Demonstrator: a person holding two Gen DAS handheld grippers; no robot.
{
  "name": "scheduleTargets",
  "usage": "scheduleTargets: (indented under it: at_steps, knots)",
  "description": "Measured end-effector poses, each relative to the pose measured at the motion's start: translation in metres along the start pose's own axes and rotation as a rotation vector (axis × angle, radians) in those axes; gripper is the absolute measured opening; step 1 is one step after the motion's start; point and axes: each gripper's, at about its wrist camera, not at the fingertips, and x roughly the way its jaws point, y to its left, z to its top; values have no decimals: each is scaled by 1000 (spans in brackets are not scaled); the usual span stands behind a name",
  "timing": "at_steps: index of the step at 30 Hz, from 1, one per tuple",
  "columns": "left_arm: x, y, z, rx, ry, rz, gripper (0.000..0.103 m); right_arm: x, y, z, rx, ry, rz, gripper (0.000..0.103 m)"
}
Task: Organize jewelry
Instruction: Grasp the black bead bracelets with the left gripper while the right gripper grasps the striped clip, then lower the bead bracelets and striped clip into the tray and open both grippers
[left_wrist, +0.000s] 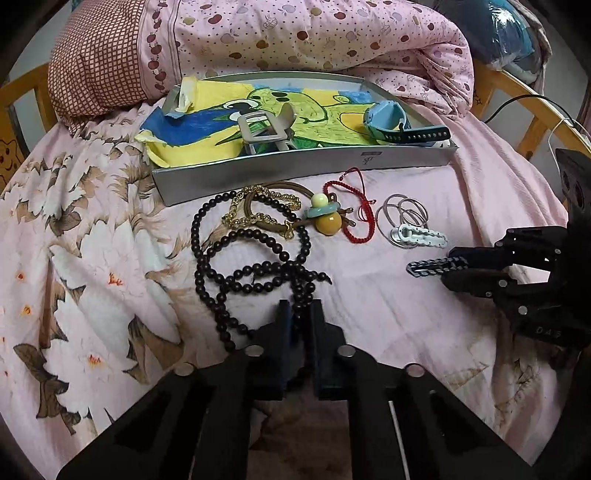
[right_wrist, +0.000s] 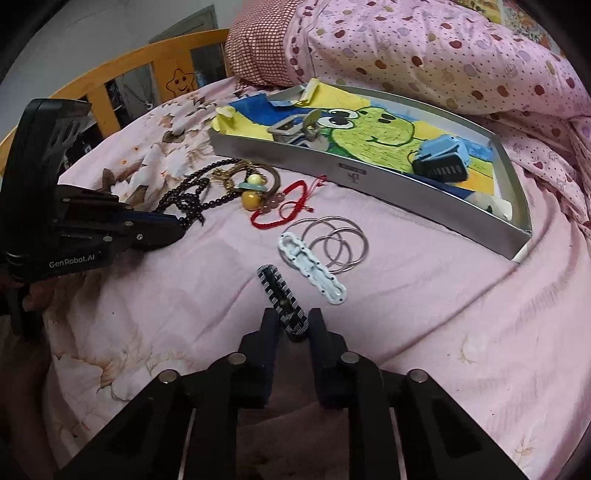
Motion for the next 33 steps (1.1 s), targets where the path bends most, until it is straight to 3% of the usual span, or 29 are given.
scheduleTargets:
  at_steps: [6, 14, 33]
  knots:
    - [-12, -6, -5, -9, 0, -3, 4, -11, 9, 1, -9, -31, 5, 16]
    - [-46, -20, 1, -57, -37, -69, 3, -48, 15, 12, 9, -167, -41, 16]
    - [-140, -43, 81, -27, -193, -179, 3, -103, -1, 33, 80, -423, -79, 16]
